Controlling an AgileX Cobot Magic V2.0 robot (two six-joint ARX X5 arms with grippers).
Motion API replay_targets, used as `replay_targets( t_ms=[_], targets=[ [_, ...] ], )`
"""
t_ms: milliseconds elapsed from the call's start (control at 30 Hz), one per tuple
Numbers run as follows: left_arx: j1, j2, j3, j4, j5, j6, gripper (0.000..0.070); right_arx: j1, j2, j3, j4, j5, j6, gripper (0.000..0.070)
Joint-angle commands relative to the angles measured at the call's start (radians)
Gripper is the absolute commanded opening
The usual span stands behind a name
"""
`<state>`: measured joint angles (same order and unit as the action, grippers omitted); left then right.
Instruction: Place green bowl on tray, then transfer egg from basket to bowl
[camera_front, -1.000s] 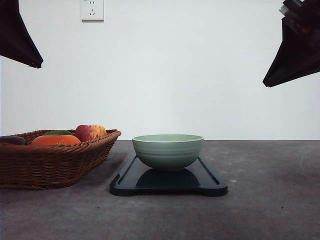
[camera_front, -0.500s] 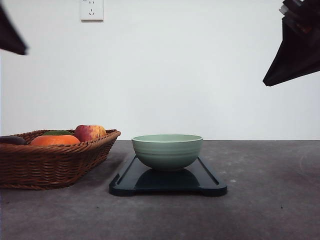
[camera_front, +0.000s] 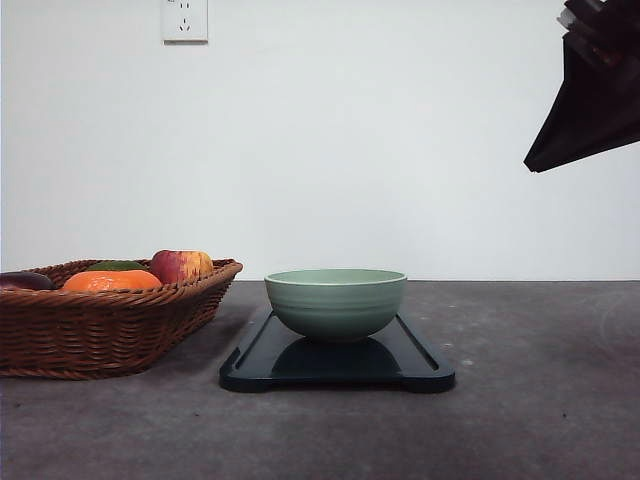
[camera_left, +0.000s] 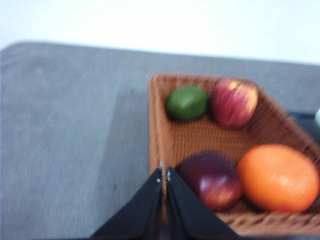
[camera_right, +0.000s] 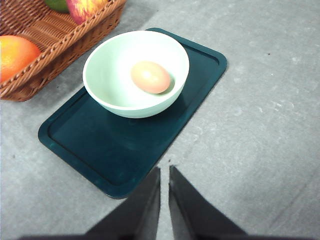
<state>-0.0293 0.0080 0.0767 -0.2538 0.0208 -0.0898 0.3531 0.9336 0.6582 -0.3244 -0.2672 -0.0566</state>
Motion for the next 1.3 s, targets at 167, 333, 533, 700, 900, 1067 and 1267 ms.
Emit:
replay_targets(
  t_ms=[167,333,533,700,900,1067,1267],
  targets=[
    [0.004,-0.005,-0.064,0.101,-0.003,-0.027,0.0000,0.005,0.005,0.002,0.015,-0.002,-0.003,0.0021],
    [0.003,-0.005,-0.063,0.097,-0.002,-0.027,0.0000,0.005,0.005,0.002,0.032,-0.002,-0.003,0.0021],
    [0.003,-0.005,-0.063,0.097,-0.002,-0.027,0.0000,0.005,0.005,0.002,0.061,-0.002,-0.003,0.0021],
    [0.003,-0.005,-0.063,0.096,-0.002,-0.027,0.0000,0.005,0.003,0.003,0.061,0.004,-0.008,0.0021],
    [0.003,-0.005,-0.063,0.096,-0.002,-0.027,0.0000,-0.056,-0.147,-0.112,0.112,0.110,-0.045,0.0021],
    [0.003,-0.005,-0.063,0.096,-0.002,-0.027,0.0000,-0.161,-0.417,-0.324,0.222,0.111,-0.040,0.0021],
    [0.003,-0.005,-0.063,0.096,-0.002,-0.027,0.0000,-0.263,-0.735,-0.525,0.235,0.111,-0.030,0.0021]
  ],
)
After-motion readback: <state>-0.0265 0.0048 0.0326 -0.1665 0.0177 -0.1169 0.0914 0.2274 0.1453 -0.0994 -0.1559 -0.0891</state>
